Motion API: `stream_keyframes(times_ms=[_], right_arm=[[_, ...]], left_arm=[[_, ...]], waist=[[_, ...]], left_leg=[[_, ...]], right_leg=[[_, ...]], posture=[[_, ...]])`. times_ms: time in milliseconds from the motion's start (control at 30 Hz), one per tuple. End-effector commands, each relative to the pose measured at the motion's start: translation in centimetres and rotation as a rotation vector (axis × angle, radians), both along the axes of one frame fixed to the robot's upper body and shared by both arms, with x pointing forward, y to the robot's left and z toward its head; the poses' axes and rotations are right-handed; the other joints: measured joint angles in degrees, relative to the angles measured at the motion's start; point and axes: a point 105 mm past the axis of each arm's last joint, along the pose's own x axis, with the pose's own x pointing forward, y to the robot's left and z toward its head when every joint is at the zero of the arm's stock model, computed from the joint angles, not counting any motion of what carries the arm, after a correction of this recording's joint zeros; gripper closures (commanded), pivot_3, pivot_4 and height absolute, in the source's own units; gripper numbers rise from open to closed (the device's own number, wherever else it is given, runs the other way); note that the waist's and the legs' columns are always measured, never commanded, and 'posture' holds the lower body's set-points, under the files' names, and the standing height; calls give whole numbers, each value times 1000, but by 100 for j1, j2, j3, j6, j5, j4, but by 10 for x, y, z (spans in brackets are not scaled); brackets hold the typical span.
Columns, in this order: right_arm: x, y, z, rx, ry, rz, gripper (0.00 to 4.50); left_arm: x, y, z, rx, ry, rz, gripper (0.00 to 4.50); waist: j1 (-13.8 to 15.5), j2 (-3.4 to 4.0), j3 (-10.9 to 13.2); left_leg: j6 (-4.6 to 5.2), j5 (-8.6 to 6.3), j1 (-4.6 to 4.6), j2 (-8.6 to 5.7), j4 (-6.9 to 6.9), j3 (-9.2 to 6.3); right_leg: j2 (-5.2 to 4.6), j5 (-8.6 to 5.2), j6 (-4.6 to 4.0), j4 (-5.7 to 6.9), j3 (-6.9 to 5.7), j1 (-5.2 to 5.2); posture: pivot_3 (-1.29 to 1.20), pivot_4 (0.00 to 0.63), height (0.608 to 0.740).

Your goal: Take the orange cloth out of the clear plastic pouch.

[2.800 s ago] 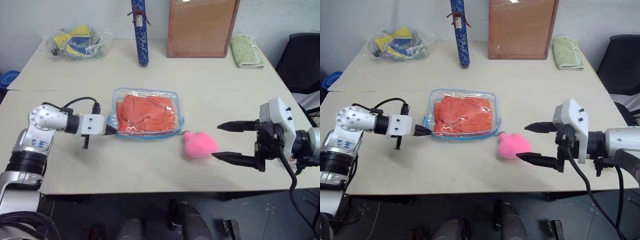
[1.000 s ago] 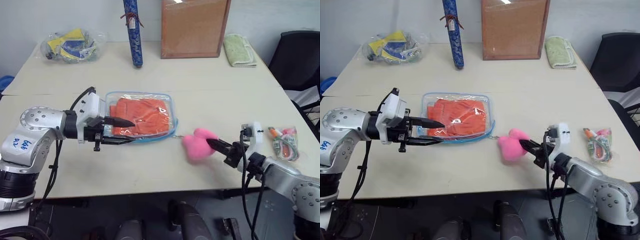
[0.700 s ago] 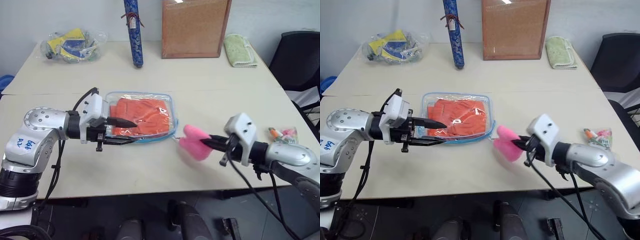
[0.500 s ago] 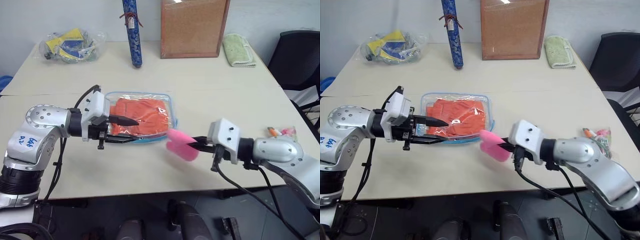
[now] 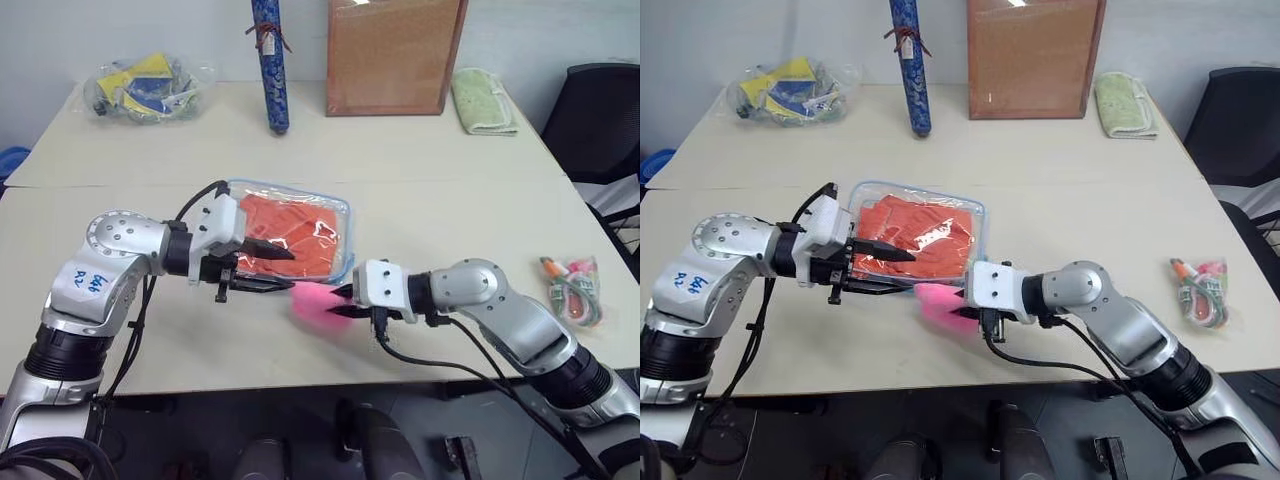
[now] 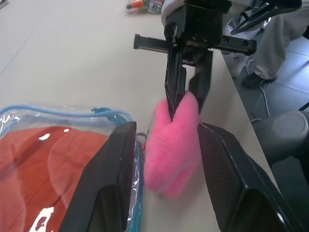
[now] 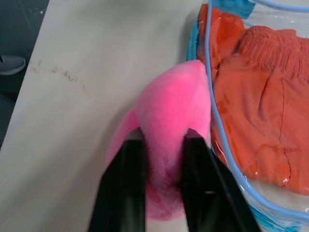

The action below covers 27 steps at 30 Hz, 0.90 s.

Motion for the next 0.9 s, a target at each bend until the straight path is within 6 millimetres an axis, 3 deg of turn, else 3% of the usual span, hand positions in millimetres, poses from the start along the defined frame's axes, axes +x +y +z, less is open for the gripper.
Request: stream_keyframes(times_ms=[33,167,233,267,400,533,700,800,900], right_arm=[[-5,1,-1,-12,-42,41,2360],[-6,4,1,-15,-76,66,928],[-6,5,0,-19,-87,71,227],[-6,6,0,-19,-90,73,63],[-7,7,2,-22,-126,72,63],[-9,1,12,-41,-203,53,63],[-1,-26,33,-46,-235,-51,63],[9,-45,35,-66,-239,-117,63],[23,-54,29,-100,-264,-150,0]], left_arm=[[-2,-10,2,22,-51,-51,2365],[-4,-23,-10,65,-53,-128,2365],[-2,-31,-26,149,-103,-191,2365],[-1,-34,-32,184,-126,-214,2365],[12,-46,-45,245,-212,-237,2365],[17,-43,-59,318,-276,-271,2365],[18,-39,-68,340,-300,-285,2365],[19,-37,-69,337,-316,-270,2365],[19,-35,-70,331,-321,-267,3189]], waist=[[0,0,0],[-2,0,0],[-5,0,0],[-3,0,0],[3,0,0],[-5,0,0],[6,0,0],[7,-1,-1],[-4,-2,-1]], left_leg=[[0,0,2,0,0,-1],[0,0,7,-3,1,-1],[-1,0,8,-2,1,-1],[-1,0,9,-5,1,-1],[-1,0,9,-6,4,0],[1,-1,9,-5,3,-1],[4,-2,10,2,3,-5],[10,-4,10,2,2,-5],[11,-5,10,2,1,-3]], right_leg=[[-1,0,0,-6,1,0],[0,0,0,-2,4,2],[1,0,-1,19,6,1],[1,-1,-2,20,6,2],[1,-1,-2,21,6,2],[1,-1,-2,16,5,1],[-6,-1,-2,19,3,1],[-11,-1,-2,3,2,9],[-9,-1,-2,2,3,9]], posture=[[0,150,740],[0,150,740],[0,150,740],[0,150,740],[0,150,740],[0,150,740],[0,150,740],[0,150,740],[0,150,740]])
